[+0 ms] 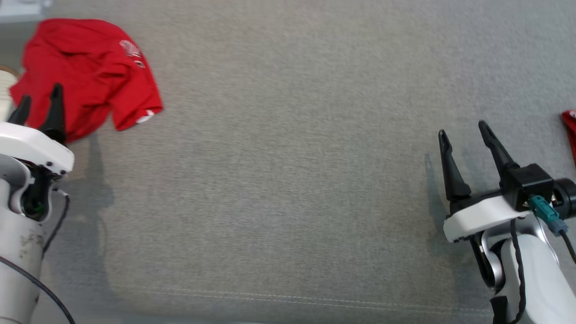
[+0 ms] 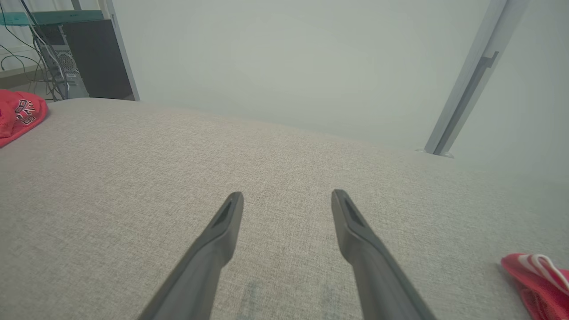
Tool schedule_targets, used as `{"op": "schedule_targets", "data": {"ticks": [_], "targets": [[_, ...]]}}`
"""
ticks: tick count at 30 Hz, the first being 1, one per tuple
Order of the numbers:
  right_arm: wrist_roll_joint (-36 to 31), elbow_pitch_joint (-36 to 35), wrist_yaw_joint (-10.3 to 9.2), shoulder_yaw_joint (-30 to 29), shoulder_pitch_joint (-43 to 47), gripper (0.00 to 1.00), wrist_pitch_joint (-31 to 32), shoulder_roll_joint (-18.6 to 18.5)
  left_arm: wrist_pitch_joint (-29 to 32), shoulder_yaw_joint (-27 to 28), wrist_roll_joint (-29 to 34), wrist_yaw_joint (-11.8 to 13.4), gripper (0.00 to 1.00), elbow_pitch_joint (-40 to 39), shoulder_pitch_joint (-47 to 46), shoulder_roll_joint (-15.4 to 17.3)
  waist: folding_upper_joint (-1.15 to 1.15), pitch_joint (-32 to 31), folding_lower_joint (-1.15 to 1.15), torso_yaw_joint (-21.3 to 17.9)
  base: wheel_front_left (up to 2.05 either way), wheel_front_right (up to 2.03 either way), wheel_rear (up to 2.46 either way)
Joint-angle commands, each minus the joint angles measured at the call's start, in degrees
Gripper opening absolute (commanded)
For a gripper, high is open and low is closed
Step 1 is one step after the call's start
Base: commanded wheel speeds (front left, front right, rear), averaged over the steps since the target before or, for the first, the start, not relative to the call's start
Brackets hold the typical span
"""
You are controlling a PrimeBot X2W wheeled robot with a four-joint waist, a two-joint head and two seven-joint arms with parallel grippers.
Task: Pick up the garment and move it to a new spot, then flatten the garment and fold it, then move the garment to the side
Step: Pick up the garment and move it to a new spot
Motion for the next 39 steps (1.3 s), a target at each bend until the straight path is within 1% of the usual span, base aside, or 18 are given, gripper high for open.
{"op": "schedule_targets", "data": {"ticks": [1,3,4,5,7,10,15,16,18,20,23,27,31,39], "targets": [[-0.4,-2.47,-0.01,1.44,-1.21,1.0,0.14,0.33,0.44,1.39,-1.1,-0.41,1.0,0.14,-2.51,3.89,0.0,3.65,0.0,-3.54,0.0,0.0,0.0],[-0.67,-3.74,-0.01,1.79,-1.77,1.0,0.2,0.41,0.82,1.47,-2.61,-0.41,1.0,2.12,-3.72,5.1,0.0,4.99,0.0,-4.87,0.0,0.0,0.0],[-0.67,-3.74,-0.01,1.79,-1.77,1.0,0.2,0.41,0.82,1.47,-2.61,-0.41,1.0,2.12,-3.72,5.1,0.0,4.99,0.0,-4.87,0.0,0.0,0.0],[-0.82,-4.88,-0.01,2.1,-2.24,1.0,0.14,0.47,0.86,1.51,-3.55,-0.41,1.0,4.28,-4.48,5.99,0.0,6.06,0.0,-6.13,0.0,0.0,0.0],[-0.87,-5.78,-0.01,2.31,-2.57,1.0,0.09,0.51,0.37,1.56,-4.3,-0.41,1.0,6.19,-5.02,6.49,0.0,6.9,0.0,-7.23,0.0,0.0,0.0],[-0.64,-6.91,-0.01,2.46,-2.67,1.0,0.1,0.54,-0.11,1.41,-5.09,-0.41,1.0,8.92,-5.61,6.6,0.0,7.58,0.0,-8.37,0.0,0.0,0.0],[-0.12,-7.72,-0.01,2.12,-2.71,1.0,0.14,0.55,-2.05,0.63,-4.25,-0.17,1.0,13.76,-6.81,6.65,0.0,7.58,0.0,-9.35,0.0,0.0,0.0],[0.0,-7.76,-0.01,2.13,-2.74,1.0,0.18,0.55,-2.37,0.54,-4.19,-0.18,0.75,14.5,-7.09,6.59,0.0,7.48,0.0,-9.49,0.0,0.0,0.0],[0.16,-7.81,-0.01,2.13,-2.76,1.0,0.19,0.56,-2.74,0.38,-4.18,-0.2,0.0,15.81,-7.6,6.51,0.0,7.24,0.0,-9.74,0.0,0.0,0.0],[0.44,-7.68,-0.01,2.11,-2.74,1.0,0.17,0.56,-2.92,-0.1,-3.84,-0.23,0.0,16.91,-8.0,6.62,0.0,6.96,0.0,-9.95,0.0,0.0,0.0],[0.89,-7.34,-0.01,1.68,-2.67,1.0,-0.07,0.56,-5.24,-1.62,-2.38,-0.28,0.0,16.88,-8.61,6.63,0.0,6.29,0.0,-10.01,0.0,0.0,0.0],[1.8,-6.55,-0.01,1.17,-2.38,1.0,-0.69,0.56,-8.22,-3.74,-0.85,-0.37,0.0,14.87,-8.55,5.44,0.0,4.58,0.0,-10.06,0.0,0.0,0.0],[2.67,-5.04,-0.01,0.71,-1.9,1.0,-1.45,0.56,-9.7,-7.3,0.66,-0.4,0.0,8.84,-7.18,2.79,0.0,2.53,0.0,-9.79,0.0,0.0,0.0],[4.3,-2.44,-0.01,1.47,-1.84,1.0,-2.56,0.56,-10.08,-16.31,3.15,-0.41,0.0,-6.53,-4.02,-2.06,0.0,-0.06,0.0,-9.6,0.0,0.0,0.0]]}}
